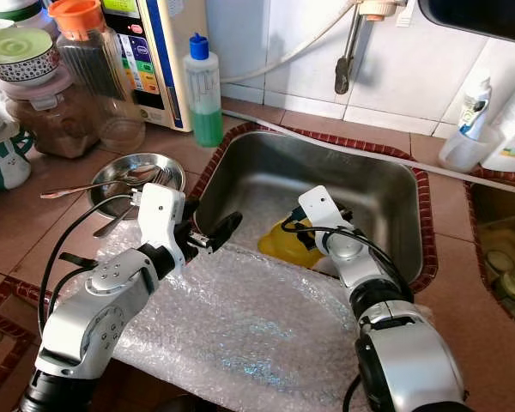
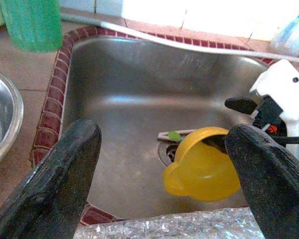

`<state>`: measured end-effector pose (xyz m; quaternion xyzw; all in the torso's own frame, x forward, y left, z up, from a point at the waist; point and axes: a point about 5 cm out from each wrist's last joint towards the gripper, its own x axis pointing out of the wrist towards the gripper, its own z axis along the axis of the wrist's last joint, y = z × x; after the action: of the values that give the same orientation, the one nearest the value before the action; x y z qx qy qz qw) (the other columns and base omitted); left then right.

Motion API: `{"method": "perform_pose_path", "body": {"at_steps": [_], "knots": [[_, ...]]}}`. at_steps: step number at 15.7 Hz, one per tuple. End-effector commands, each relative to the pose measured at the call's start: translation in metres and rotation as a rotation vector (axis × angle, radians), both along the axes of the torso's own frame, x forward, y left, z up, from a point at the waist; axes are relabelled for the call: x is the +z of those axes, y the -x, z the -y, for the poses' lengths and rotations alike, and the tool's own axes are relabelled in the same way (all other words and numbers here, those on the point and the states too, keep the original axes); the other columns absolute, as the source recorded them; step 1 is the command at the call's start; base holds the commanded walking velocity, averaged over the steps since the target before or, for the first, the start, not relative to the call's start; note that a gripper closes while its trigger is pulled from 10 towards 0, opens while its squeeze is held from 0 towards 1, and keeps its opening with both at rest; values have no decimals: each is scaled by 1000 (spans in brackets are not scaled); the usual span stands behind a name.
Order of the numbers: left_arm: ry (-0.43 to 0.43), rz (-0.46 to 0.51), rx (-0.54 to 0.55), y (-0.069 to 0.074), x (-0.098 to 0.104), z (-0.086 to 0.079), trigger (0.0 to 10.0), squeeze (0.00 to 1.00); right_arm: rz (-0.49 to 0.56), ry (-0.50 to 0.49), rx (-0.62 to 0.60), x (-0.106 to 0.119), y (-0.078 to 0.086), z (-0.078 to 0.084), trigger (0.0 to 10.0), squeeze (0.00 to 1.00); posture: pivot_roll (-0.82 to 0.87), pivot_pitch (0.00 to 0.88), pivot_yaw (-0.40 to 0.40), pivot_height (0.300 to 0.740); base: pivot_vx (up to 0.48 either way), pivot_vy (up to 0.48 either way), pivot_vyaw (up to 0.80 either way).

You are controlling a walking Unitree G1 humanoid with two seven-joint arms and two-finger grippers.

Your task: Kitchen organization

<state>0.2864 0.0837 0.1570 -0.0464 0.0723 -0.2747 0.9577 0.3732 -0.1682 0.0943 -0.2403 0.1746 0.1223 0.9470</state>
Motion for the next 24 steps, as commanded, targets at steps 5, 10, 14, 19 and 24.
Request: {"method": "perform_pose_path", "body": {"at_steps": [5,10,14,19,24], "knots": [[-8,12,4,-3,2,1,10000,1000,-3,-339,97,11,-3,-28,10000,1000,43,121,28,740,0,0,0],[-1,17,15,-3,3,1,10000,1000,114,-443,-8,32,-12,-23,10000,1000,46,123,24,740,0,0,0],[-3,20,12,-4,3,4,10000,1000,138,-413,40,38,-13,-24,10000,1000,43,123,25,740,0,0,0],[-20,29,22,-4,3,3,10000,682,-92,-326,203,12,0,-33,10000,1000,45,125,25,740,0,0,0],[-20,30,19,-5,3,4,10000,0,82,-606,-54,43,-17,-16,10000,0,44,126,23,740,0,0,0]]}}
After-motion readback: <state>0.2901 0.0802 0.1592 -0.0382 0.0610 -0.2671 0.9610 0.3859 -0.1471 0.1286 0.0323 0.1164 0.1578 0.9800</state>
